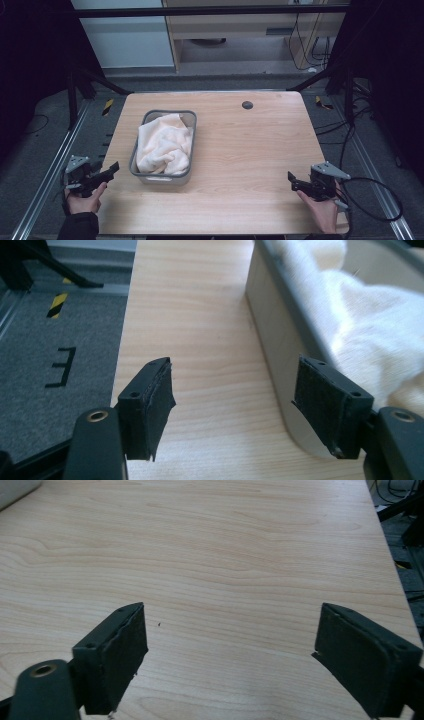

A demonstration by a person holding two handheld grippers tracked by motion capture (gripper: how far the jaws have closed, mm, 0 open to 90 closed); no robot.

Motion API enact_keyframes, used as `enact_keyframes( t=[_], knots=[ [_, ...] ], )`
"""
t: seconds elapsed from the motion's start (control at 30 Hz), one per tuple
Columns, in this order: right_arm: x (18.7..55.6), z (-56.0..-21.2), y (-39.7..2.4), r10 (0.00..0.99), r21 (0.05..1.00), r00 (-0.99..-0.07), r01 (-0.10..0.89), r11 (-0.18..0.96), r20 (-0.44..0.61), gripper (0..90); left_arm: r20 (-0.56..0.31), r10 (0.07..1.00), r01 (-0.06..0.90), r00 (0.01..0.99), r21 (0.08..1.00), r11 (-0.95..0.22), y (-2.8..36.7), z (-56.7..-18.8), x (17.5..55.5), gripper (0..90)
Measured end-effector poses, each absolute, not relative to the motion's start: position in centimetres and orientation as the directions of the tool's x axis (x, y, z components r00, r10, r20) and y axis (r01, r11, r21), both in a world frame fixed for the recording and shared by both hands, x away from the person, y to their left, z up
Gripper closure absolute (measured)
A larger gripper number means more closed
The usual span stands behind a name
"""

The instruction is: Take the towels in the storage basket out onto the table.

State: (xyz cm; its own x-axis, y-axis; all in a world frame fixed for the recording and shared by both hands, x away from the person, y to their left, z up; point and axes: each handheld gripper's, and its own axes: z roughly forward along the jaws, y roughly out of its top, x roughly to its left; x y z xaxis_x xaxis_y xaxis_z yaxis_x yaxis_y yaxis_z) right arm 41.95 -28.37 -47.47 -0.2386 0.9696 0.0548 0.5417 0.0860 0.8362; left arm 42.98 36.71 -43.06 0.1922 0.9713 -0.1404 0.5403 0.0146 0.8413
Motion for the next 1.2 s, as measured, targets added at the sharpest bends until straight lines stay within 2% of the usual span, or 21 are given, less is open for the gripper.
enact_keyframes(
  t=[0.3,0.67,1.2],
  knots=[
    [41.7,-47.5,-28.1,0.964,0.852,-0.262,0.515,0.093,0.054,19.5,-0.154,0.96,0.496,0.235,0.868,0.018,35.6,-40.2,42.2,32.7],
    [41.7,-47.3,-27.3,0.958,0.851,-0.285,0.505,0.145,0.006,20.4,-0.11,0.944,0.473,0.313,0.88,-0.054,33.3,-37.7,42.0,35.2],
    [41.8,-47.0,-27.0,0.955,0.843,-0.296,0.514,0.16,-0.001,19.0,-0.081,0.919,0.515,0.386,0.846,-0.142,31.4,-36.5,43.9,33.8]
  ],
)
